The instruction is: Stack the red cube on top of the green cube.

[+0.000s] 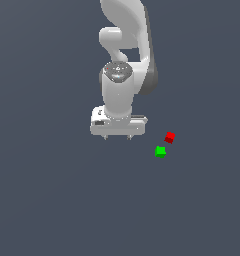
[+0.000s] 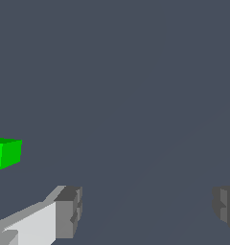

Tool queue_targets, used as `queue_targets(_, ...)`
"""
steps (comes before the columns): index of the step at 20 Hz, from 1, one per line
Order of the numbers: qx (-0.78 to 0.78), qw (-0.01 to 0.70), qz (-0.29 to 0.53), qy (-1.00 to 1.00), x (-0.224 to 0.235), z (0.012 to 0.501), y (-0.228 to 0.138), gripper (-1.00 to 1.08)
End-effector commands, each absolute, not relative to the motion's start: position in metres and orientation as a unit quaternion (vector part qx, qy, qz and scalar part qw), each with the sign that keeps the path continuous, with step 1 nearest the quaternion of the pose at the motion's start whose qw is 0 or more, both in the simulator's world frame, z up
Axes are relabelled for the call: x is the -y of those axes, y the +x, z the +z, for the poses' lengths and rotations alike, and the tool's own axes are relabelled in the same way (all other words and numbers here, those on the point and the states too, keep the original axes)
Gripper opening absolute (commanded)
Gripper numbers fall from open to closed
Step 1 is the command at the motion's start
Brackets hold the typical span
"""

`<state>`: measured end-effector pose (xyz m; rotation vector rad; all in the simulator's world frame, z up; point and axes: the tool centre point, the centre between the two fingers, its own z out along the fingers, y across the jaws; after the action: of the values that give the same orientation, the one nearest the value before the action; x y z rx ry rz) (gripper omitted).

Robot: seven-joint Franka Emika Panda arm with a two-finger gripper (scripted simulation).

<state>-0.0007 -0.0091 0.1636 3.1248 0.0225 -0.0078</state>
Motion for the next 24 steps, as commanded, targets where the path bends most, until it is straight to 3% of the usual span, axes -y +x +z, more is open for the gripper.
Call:
queue_targets(1, -0.007, 0.008, -0.003, 1.000, 0.009, 0.164, -0.001, 1.00)
queue_targets(12, 0.014, 0.008, -0.002, 1.000, -0.013, 0.155, -0.015, 1.00)
queue_targets(24, 0.078, 0.005, -0.002, 0.997, -0.083, 0.130, -0.054, 1.00)
